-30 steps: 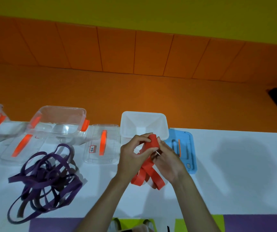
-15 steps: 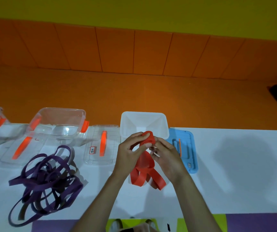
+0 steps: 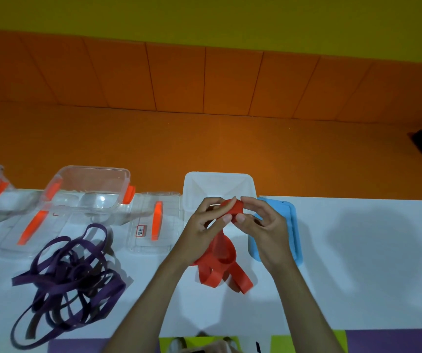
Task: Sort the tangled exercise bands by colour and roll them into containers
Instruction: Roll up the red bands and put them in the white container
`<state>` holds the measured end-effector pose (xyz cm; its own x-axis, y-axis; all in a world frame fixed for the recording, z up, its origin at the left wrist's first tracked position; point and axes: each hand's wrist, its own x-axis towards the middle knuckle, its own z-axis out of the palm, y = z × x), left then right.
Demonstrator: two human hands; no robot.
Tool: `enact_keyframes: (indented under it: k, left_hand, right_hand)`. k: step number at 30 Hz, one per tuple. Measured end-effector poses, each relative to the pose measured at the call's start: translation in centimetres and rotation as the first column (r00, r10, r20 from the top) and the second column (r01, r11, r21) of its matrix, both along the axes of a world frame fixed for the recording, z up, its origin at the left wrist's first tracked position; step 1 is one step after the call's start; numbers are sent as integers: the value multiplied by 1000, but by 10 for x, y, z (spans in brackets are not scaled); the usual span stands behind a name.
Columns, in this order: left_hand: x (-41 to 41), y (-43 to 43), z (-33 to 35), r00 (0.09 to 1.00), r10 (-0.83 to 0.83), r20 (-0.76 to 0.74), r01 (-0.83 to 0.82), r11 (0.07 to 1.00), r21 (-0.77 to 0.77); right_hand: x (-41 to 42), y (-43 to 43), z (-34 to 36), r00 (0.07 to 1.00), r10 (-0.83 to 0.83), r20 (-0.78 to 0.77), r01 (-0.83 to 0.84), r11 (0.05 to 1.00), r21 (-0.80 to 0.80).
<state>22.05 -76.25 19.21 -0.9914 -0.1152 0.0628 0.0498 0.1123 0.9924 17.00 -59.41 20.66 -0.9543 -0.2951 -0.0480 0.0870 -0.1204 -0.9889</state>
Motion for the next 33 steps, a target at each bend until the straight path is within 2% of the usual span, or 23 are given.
enact_keyframes:
  k: [3,5,7,11,14,17,20,23,25,28,33]
  left_hand:
    - [-3,6,8,985,165,-58,-158,981,110]
    - [-4,14,12,942,322,-88,-298,930,217]
    - [-4,18,11,913,390,-116,-353,901,251]
    - [-3,23,4,909,391,-140,-360,910,206]
    - [0,24,-3,925,361,-120,-334,921,201]
    - [2,19,-10,960,275,-54,-258,944,207]
    - [-1,13,-10,979,189,-77,-182,979,86]
    - [-2,15,-9,984,130,-125,-139,988,-69]
    - [-1,18,-7,979,166,-115,-171,985,-35]
    - [-2,16,-7,957,270,-102,-265,962,65]
    - [-2,12,-8,960,261,-98,-253,964,88]
  right_hand:
    - [7,-11,-4,997,5,73,5,990,-138]
    - [8,-14,-4,998,9,69,-2,995,-103]
    - [4,-12,-4,999,28,31,-27,999,-17]
    - [-1,-5,-6,999,9,38,-10,1000,16]
    - [2,-6,-6,998,-23,51,23,1000,-16]
    - [-1,-4,-8,995,56,88,-51,998,-48]
    - [-4,-1,-8,979,146,142,-134,987,-89]
    - [-8,0,-1,986,92,137,-91,996,-18]
    - [-8,-2,2,992,39,123,-41,999,12]
    - [-1,-10,2,990,-16,143,20,1000,-25]
    - [8,-18,3,962,74,264,-21,981,-195]
